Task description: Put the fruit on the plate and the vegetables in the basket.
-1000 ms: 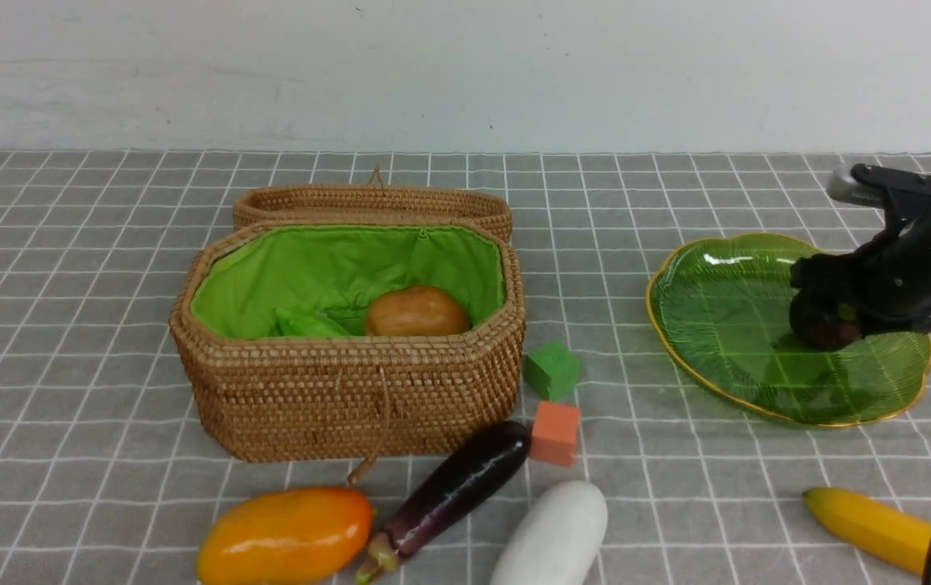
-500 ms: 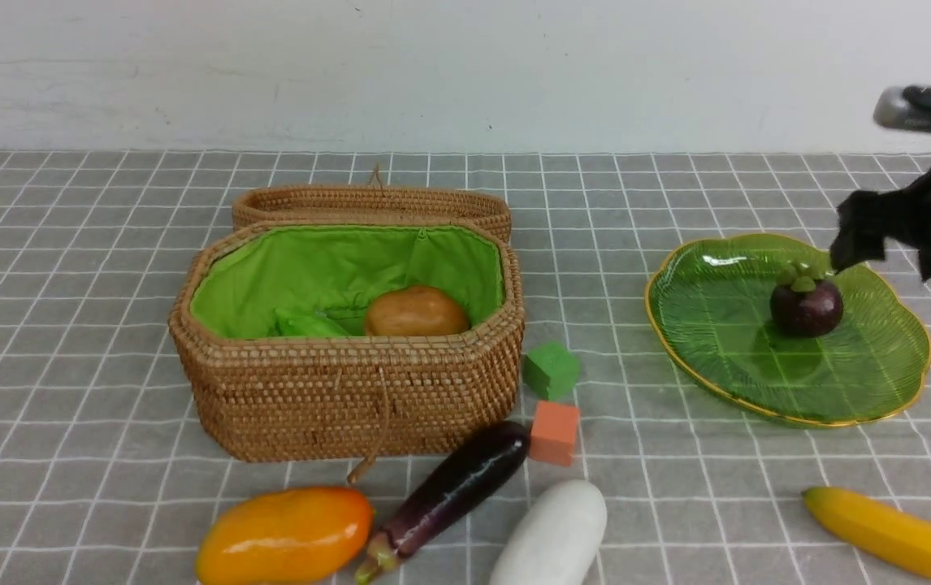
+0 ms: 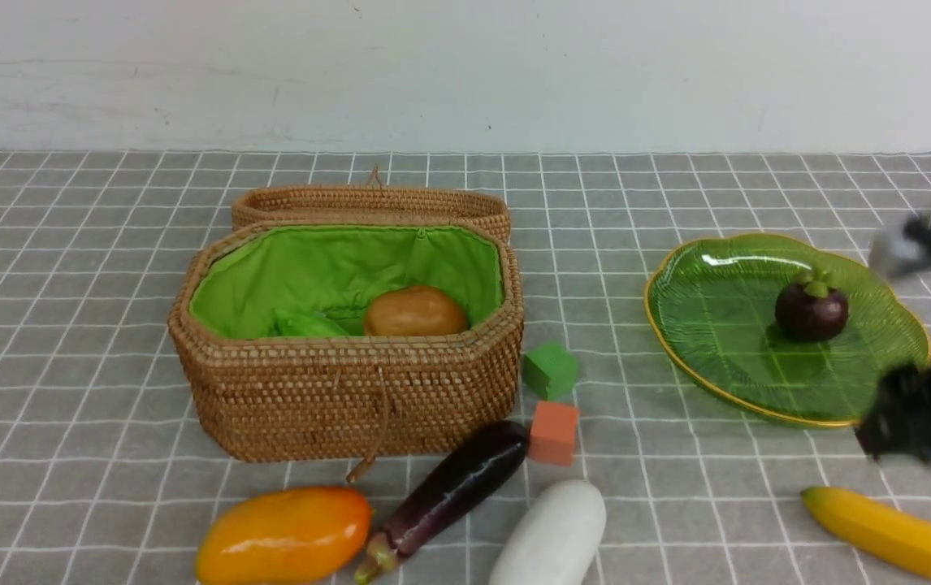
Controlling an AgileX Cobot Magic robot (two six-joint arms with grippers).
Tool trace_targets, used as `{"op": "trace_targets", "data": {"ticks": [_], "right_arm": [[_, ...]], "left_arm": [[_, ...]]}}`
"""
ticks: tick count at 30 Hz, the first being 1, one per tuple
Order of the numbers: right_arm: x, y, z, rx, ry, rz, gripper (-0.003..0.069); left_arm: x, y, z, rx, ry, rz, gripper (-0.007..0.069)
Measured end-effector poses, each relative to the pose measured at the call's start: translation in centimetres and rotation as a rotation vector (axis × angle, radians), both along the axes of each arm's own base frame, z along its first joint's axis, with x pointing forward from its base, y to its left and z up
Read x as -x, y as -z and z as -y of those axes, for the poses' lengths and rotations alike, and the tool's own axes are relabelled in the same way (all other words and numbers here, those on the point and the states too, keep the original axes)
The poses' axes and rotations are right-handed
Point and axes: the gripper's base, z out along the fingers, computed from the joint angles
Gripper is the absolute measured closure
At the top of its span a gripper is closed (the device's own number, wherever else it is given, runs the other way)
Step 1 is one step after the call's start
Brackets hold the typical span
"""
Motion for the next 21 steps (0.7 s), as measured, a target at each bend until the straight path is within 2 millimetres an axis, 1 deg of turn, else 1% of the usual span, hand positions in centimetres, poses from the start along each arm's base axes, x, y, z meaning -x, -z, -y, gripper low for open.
{"op": "trace_targets", "data": {"ticks": [1,2,4,7,12,14,16,17,18,20,21], "right_arm": [[0.1,0.2,0.1,0.012,0.001,-0.01,0.0146],[0.4,1.9,0.5,0.061,0.006,-0.077,0.0165],[0.3,3.2,0.9,0.106,0.004,-0.113,0.0174],[-0.7,4.8,1.3,0.176,-0.023,-0.122,0.0181],[-1.9,6.9,1.3,0.183,-0.032,-0.146,0.0183],[-2.5,8.3,1.3,0.198,-0.046,-0.173,0.0183],[-2.9,8.7,1.3,0.202,-0.051,-0.176,0.0185],[-3.0,9.7,1.2,0.199,-0.052,-0.21,0.0202],[-3.0,10.1,1.2,0.2,-0.052,-0.232,0.0213],[-3.1,10.2,1.2,0.191,-0.046,-0.242,0.0266],[-3.1,10.3,1.1,0.186,-0.042,-0.246,0.0309]], "left_arm": [[0.0,0.0,0.0,0.0,0.0,0.0,0.0386],[0.0,0.0,0.0,0.0,0.0,0.0,0.0386],[0.0,0.0,0.0,0.0,0.0,0.0,0.0386],[0.0,0.0,0.0,0.0,0.0,0.0,0.0386],[0.0,0.0,0.0,0.0,0.0,0.0,0.0386],[0.0,0.0,0.0,0.0,0.0,0.0,0.0386],[0.0,0.0,0.0,0.0,0.0,0.0,0.0386],[0.0,0.0,0.0,0.0,0.0,0.0,0.0386],[0.0,0.0,0.0,0.0,0.0,0.0,0.0386],[0.0,0.0,0.0,0.0,0.0,0.0,0.0386],[0.0,0.0,0.0,0.0,0.0,0.0,0.0386]]}}
